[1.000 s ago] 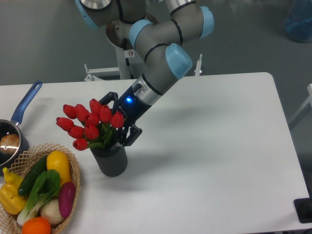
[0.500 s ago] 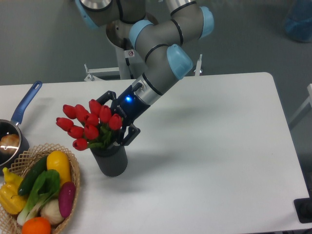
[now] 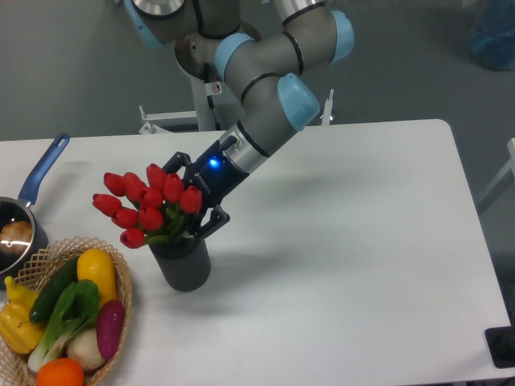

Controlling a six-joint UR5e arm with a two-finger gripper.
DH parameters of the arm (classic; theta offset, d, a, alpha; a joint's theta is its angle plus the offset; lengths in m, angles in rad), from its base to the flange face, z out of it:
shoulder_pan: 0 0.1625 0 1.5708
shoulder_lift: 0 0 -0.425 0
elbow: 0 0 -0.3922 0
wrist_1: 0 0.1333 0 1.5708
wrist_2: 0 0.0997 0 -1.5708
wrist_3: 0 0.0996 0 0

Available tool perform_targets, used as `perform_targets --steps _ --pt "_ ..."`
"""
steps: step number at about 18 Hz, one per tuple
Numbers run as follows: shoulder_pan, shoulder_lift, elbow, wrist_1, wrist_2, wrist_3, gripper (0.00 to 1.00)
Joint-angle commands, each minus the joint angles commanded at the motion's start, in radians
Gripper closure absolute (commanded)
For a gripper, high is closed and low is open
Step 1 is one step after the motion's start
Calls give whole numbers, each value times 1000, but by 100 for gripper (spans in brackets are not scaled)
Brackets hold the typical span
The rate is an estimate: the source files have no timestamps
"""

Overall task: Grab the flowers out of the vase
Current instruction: 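Lower the gripper around the tulip stems and close it, then lift the gripped tulips upward out of the black vase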

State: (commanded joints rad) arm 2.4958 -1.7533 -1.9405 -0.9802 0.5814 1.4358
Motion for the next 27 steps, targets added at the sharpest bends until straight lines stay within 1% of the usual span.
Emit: perform_targets --steps 1,2,4,5,7,15,18,21,24,27 --pt "2 0 0 0 0 0 42" --pt "2 0 0 0 -3 -3 50" --pt "2 0 0 0 -6 -6 54" --pt "0 0 0 0 -6 -8 62" --pt "2 0 0 0 -6 -8 69" --pt "9 0 0 -2 -8 -6 69" --pt "18 2 0 -2 -32 -8 66" --pt "21 11 2 -6 -57 -9 65" --pt "31 24 2 -9 -58 -9 65" --pt "48 40 2 -12 -98 -32 65"
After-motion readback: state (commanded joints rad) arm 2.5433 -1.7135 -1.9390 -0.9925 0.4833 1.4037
